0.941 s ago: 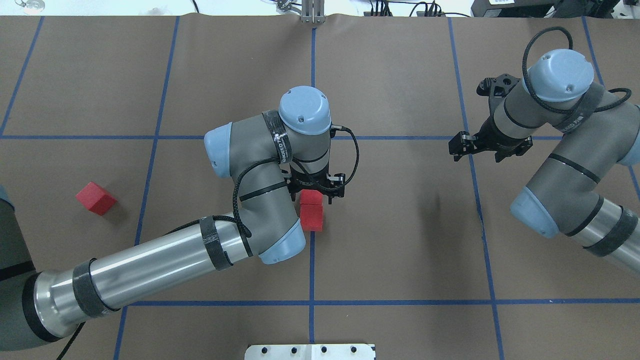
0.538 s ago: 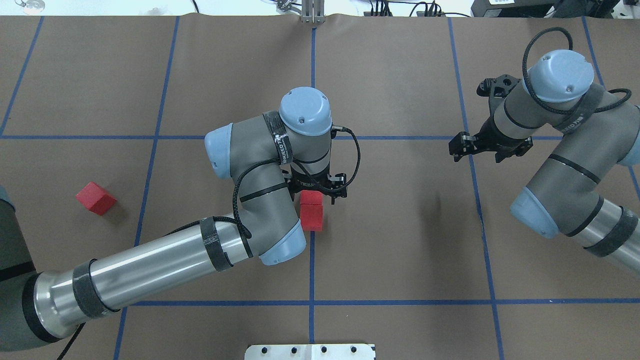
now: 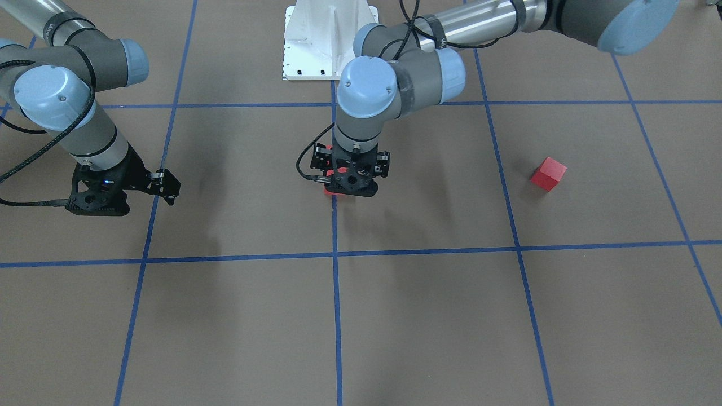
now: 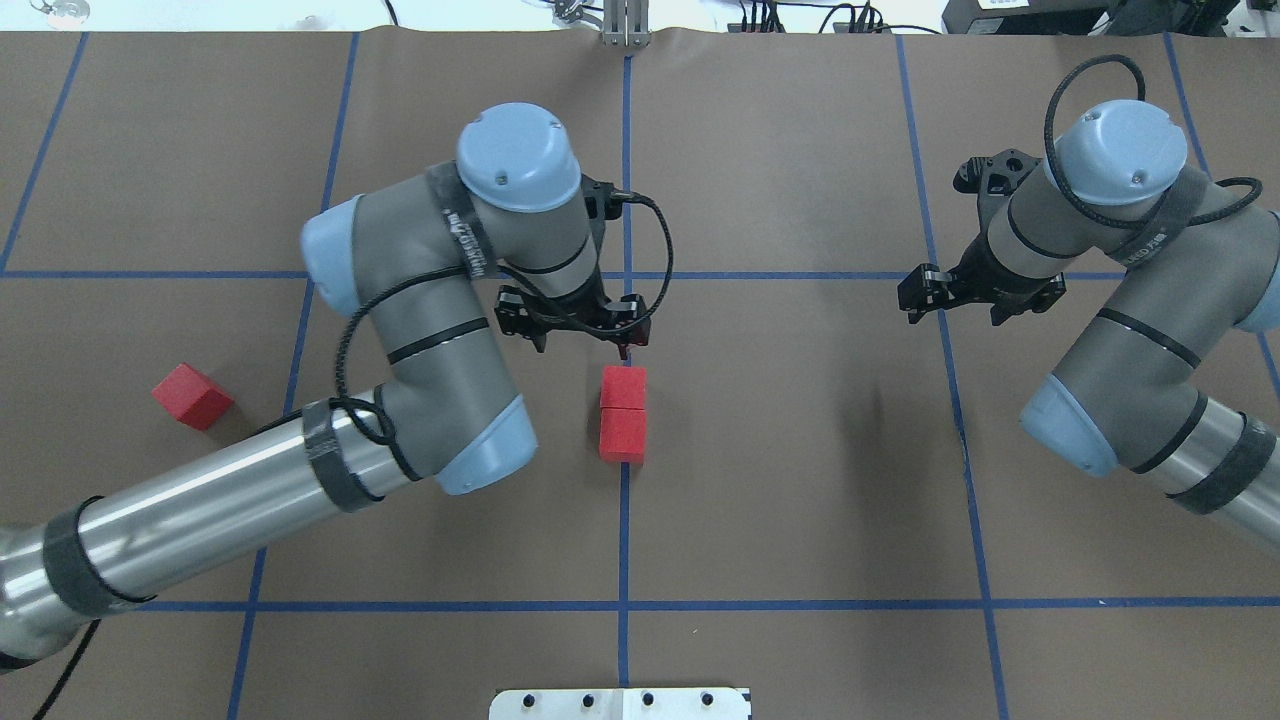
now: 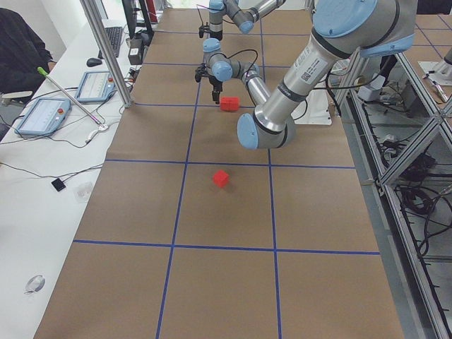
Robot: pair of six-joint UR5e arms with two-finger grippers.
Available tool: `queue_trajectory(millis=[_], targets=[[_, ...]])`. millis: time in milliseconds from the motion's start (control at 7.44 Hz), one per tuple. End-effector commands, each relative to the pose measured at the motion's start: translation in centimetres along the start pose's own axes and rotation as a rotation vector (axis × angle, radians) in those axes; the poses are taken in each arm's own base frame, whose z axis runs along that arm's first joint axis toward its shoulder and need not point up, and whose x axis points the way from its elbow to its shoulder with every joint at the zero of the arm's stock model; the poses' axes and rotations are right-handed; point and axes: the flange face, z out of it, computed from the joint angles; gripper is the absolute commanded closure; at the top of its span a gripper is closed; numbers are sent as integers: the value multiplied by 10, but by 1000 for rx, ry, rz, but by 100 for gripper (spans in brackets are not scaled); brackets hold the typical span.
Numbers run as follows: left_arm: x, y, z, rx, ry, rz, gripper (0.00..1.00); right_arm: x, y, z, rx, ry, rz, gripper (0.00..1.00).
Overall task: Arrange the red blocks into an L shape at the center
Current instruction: 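Open the left gripper and move it to the remaining red cube, then grasp the remaining red cube with the left gripper and lift it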
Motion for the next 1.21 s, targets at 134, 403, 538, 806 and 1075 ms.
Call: queue_trajectory(millis=[134,403,538,806,1075], targets=[[-181,46,-15,17,-77,211,1,0,0,1,3,3,0,0],[-306,55,-18,-3,-160,382,1,-4,0,-1,6,-3,-3,0],[-347,76,-12,-20,-127,373,0,-6,-1,-2,8,-4,-3,0],[-382,98,-2,1,-109,386,0,-10,-2,-5,13,-11,1,0],[-393,105,3,-15,-117,374,0,-11,-2,-7,15,-13,2,0]])
